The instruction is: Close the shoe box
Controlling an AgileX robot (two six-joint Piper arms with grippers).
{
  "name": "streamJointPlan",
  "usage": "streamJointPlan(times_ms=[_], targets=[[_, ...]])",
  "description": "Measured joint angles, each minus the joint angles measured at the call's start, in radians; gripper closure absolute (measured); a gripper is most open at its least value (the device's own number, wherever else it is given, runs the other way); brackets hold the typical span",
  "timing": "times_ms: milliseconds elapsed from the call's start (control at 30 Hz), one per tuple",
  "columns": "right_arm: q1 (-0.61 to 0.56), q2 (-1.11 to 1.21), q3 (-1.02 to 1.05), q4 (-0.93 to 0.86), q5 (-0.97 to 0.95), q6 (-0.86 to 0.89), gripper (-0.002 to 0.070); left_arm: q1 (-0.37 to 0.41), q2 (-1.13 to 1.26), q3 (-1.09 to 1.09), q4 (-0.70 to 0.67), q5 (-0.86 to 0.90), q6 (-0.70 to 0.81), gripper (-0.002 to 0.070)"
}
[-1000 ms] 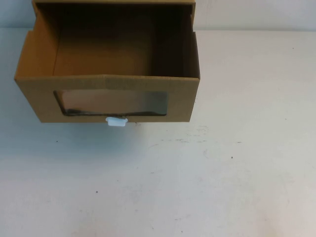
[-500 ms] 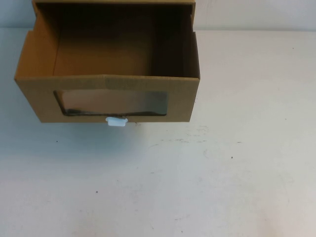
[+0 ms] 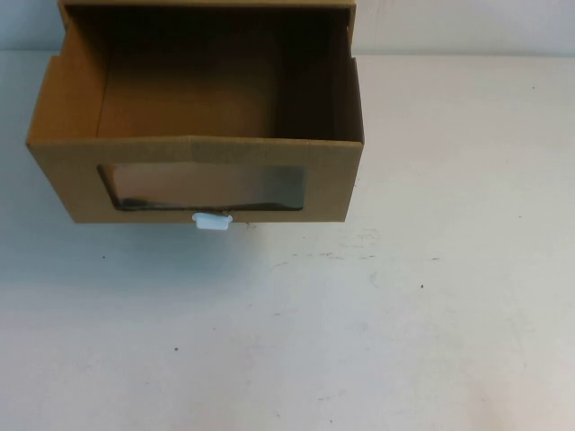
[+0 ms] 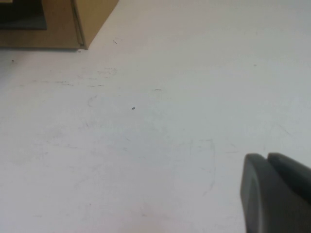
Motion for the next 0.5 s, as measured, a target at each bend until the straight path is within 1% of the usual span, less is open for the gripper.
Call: streamJointPlan(times_ms=[133, 267, 367, 433, 500], targets=[[0.000, 0.000, 0.000, 0.000, 0.000, 0.000, 0.0687, 0.000, 0.000, 0.000, -0.180, -0.108, -0.080, 0.0677], [0.000, 0.000, 0.000, 0.000, 0.000, 0.000, 0.0687, 0.000, 0.000, 0.000, -0.255, -0.189, -0.112, 0.0677], [0.000, 0.000, 0.000, 0.000, 0.000, 0.000, 0.0687, 0.001, 0.000, -0.037, -0.264, -0.116, -0.117, 0.0677], [0.000, 0.000, 0.000, 0.000, 0.000, 0.000, 0.0687, 0.002, 0.022, -0.111, -0.264, -0.041, -0.117, 0.0677], [0.000, 0.000, 0.000, 0.000, 0.000, 0.000, 0.0687, 0.002, 0.111, -0.228, -0.258, 0.036, -0.103, 0.0677]])
